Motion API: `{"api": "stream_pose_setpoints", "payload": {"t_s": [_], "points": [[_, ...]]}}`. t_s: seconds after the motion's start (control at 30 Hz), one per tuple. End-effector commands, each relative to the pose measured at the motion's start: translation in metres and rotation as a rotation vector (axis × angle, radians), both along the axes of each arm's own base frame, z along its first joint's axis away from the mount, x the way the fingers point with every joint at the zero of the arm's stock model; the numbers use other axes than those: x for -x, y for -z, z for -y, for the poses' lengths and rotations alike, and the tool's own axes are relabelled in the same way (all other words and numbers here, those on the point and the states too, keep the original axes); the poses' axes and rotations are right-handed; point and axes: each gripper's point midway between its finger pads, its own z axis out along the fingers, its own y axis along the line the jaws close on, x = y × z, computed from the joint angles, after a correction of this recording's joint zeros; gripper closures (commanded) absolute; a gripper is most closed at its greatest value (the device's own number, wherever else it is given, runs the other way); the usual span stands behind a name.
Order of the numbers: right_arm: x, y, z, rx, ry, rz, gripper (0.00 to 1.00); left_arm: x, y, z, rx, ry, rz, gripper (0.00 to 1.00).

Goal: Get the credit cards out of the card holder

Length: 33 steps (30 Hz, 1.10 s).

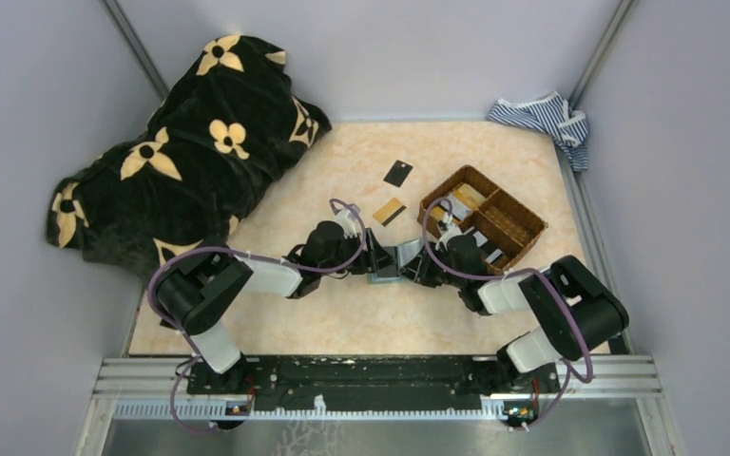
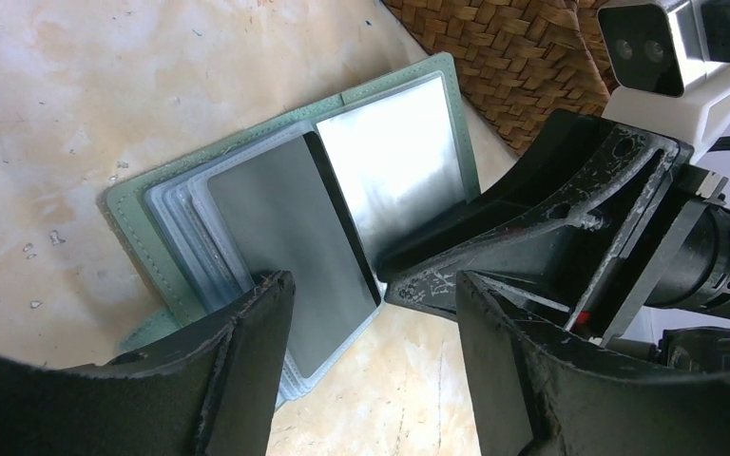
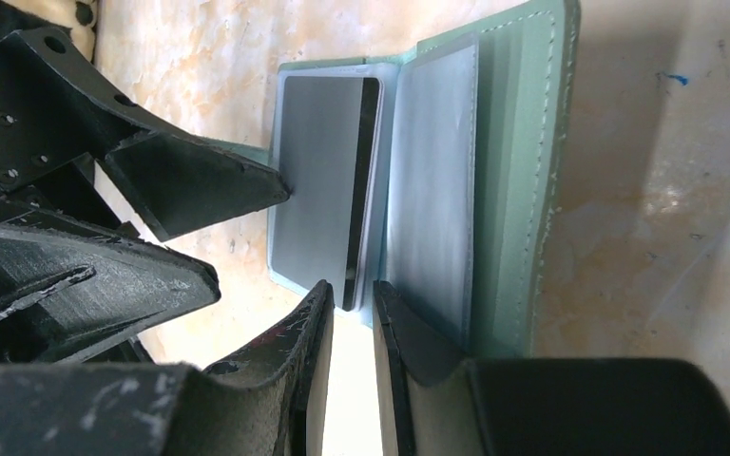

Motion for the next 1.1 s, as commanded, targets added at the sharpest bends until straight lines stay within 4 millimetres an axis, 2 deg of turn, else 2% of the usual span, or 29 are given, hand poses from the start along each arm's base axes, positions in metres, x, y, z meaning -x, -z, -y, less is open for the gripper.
{"api": "stream_pose_setpoints", "payload": {"t_s": [0.0, 0.23, 0.47, 0.77, 0.87, 0.97, 1.07], "points": [[-0.023, -0.026, 0.001, -0.005, 0.023, 0.092, 0.77, 0.005, 0.028, -0.011, -0.078, 0.006, -0.048, 0.30], [-0.044, -0.028, 0.007, 0.007, 0.026, 0.093, 0.75, 0.010, 0.036, -0.015, -0.080, 0.011, -0.067, 0.30], [-0.057, -0.019, -0.003, 0.000, -0.007, 0.068, 0.74, 0.014, 0.039, -0.018, -0.076, 0.017, -0.081, 0.30], [-0.048, 0.003, 0.005, 0.060, -0.017, 0.027, 0.72, 0.012, 0.041, -0.018, -0.068, 0.021, -0.089, 0.31], [-0.045, 0.007, 0.002, 0.052, -0.039, 0.016, 0.69, 0.012, 0.043, -0.017, -0.060, 0.028, -0.098, 0.31], [-0.038, 0.017, -0.002, 0.029, -0.066, -0.021, 0.68, 0.012, 0.045, -0.016, -0.054, 0.031, -0.105, 0.31], [-0.034, 0.019, -0.007, -0.005, -0.084, -0.034, 0.68, 0.012, 0.046, -0.017, -0.055, 0.029, -0.109, 0.30]]}}
